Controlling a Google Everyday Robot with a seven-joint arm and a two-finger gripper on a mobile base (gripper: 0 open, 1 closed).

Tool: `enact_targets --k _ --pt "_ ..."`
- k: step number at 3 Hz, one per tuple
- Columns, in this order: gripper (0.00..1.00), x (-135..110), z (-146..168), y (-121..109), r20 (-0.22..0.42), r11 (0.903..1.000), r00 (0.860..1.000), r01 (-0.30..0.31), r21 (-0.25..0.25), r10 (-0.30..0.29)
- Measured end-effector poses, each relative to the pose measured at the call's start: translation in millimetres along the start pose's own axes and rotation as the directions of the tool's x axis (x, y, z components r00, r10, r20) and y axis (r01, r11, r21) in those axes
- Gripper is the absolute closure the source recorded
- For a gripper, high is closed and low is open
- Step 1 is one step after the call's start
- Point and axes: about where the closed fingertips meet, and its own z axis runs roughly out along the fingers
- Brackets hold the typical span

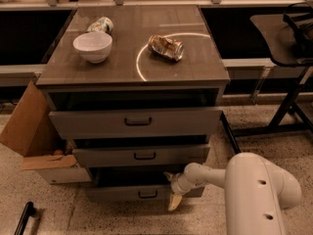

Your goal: Open bottom drawer

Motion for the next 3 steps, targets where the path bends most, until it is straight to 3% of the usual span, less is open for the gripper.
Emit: enact_targets --k 1,3 --pt "0.00 0 0 0 0.000 1.0000 1.000 0.000 0.000 0.000" --pt "0.00 -2 11 17 0.031 0.9935 0.999 -0.022 -0.112 0.025"
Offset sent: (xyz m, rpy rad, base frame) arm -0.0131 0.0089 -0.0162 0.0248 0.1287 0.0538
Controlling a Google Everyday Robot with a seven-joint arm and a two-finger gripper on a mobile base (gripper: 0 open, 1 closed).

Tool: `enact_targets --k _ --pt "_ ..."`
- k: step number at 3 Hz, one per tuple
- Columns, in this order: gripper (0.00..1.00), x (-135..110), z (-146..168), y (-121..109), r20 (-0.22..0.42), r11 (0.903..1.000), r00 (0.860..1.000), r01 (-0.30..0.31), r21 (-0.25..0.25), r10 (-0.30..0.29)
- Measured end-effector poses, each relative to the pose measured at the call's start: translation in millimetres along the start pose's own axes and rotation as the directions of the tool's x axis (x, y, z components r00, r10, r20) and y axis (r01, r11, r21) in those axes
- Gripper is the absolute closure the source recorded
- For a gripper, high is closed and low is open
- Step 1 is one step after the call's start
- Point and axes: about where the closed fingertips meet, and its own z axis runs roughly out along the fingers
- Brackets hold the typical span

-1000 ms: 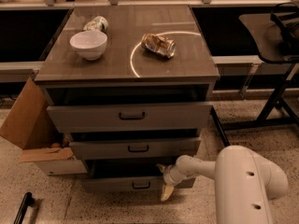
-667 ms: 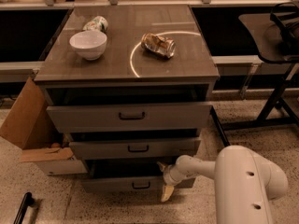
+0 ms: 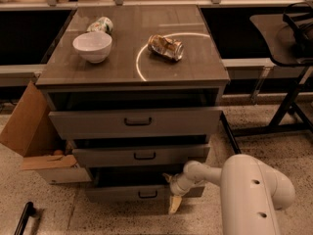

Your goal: Open bottom drawer

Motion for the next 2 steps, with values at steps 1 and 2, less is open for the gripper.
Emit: enact_targets --k 1,2 --pt "0.19 1 4 9 -0.004 0.9981 1.000 -0.016 -0.060 0.015" --pt "0.42 0 5 21 -0.021 0.9928 1.000 -0.021 -0.118 0.018"
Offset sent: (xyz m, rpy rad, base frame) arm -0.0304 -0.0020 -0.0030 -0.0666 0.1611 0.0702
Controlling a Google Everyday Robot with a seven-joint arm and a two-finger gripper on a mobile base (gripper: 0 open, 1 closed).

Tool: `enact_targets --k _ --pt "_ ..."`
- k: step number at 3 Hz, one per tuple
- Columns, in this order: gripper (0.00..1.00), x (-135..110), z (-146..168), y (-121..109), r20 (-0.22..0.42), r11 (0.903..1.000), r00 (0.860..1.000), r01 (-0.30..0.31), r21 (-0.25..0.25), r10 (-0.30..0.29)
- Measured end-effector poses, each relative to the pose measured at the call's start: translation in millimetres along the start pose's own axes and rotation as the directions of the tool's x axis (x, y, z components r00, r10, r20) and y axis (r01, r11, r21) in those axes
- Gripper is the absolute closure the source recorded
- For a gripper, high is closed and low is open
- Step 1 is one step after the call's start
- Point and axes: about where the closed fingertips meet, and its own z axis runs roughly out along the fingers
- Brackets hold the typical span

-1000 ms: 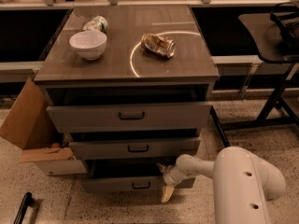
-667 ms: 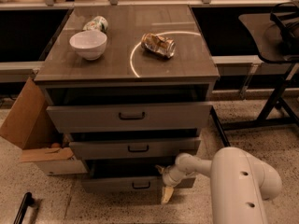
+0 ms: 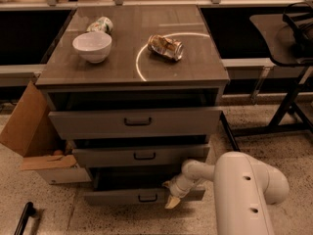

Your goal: Open bottom drawer

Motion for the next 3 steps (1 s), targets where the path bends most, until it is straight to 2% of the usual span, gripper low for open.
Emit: enact_targets --k 1,2,3 --pt "0.65 0 -2 18 -0.018 0.9987 1.000 -0.005 -0.051 0.004" --pt "0.88 -2 -9 40 -0.024 0.9982 0.999 -0.028 -0.054 0.027" --pt "1.00 -4 -4 72 0.011 0.9952 0.996 -0.093 -0.031 0.094"
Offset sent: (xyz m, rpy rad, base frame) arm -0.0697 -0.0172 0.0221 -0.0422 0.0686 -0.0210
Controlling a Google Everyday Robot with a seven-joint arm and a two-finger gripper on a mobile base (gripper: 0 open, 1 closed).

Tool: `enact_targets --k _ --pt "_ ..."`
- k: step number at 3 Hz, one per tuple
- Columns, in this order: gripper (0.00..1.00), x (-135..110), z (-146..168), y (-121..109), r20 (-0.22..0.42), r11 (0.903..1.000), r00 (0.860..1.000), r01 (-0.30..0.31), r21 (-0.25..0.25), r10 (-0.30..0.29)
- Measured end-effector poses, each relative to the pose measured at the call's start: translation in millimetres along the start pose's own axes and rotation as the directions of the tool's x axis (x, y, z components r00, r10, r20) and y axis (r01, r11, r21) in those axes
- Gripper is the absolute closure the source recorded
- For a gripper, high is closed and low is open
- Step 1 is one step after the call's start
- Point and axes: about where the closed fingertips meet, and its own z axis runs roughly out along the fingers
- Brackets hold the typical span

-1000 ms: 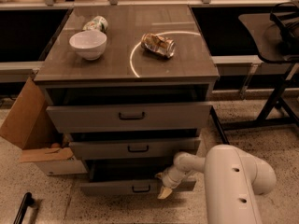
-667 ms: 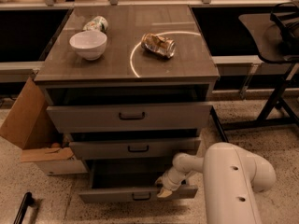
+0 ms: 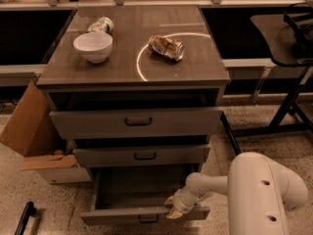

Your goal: Open bottom drawer

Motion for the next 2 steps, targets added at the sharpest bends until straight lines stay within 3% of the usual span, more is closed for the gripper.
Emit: enact_targets --k 2 --pt "0.56 -1.0 3.8 2.7 0.001 1.0000 1.000 0.002 -0.009 -0.002"
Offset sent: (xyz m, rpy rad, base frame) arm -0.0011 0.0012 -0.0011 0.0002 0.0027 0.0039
